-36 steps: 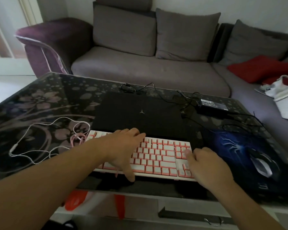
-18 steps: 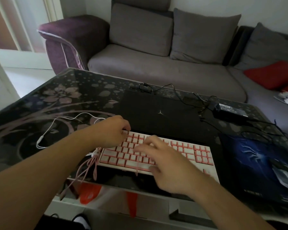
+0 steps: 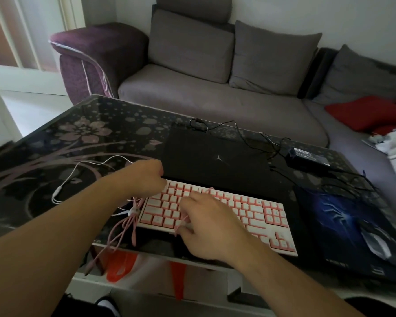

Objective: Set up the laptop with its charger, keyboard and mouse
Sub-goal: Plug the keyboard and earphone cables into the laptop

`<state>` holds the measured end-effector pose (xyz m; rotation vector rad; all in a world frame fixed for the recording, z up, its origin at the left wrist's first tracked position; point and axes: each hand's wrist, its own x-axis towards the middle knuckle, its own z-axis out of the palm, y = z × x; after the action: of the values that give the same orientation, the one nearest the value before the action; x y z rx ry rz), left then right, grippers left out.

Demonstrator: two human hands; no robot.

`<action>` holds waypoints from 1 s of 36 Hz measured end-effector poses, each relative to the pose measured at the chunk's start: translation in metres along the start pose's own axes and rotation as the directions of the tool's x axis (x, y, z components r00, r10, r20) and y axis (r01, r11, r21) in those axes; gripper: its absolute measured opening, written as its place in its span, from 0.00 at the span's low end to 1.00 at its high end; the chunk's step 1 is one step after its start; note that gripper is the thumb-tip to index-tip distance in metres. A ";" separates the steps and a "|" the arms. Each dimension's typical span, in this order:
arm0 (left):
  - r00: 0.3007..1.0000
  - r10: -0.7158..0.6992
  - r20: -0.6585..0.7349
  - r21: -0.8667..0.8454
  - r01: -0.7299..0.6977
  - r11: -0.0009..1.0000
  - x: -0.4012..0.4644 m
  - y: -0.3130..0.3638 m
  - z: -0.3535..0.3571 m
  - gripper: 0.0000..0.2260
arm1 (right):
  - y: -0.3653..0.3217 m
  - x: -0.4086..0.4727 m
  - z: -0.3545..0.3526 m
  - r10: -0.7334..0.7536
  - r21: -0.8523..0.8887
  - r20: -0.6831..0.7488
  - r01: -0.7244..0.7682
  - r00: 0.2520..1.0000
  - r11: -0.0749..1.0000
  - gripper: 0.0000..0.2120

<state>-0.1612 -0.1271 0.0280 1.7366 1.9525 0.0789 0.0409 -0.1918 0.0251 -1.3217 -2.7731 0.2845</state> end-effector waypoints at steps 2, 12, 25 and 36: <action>0.999 0.034 -0.026 0.030 -0.034 0.999 -0.004 0.004 -0.006 0.20 | -0.003 0.003 -0.004 0.053 0.027 -0.025 -0.052 0.998 0.998 0.11; 0.770 0.463 0.440 -0.374 -0.311 0.874 -0.055 0.021 -0.012 0.08 | -0.007 0.018 -0.023 0.315 0.303 -0.110 -0.270 0.943 0.914 0.12; 0.960 0.100 0.262 -0.246 -0.033 0.969 -0.047 -0.015 -0.026 0.09 | 0.002 0.028 -0.038 0.573 0.671 -0.168 -0.333 0.802 0.662 0.15; 0.400 0.291 -0.869 0.167 -0.317 0.934 -0.047 -0.008 -0.040 0.19 | 0.004 0.041 -0.054 0.684 0.854 -0.071 -0.310 0.726 0.418 0.20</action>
<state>-0.1834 -0.1616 0.0752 2.2634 2.1648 1.4380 0.0256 -0.1500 0.0765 -1.6132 -1.4214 1.0076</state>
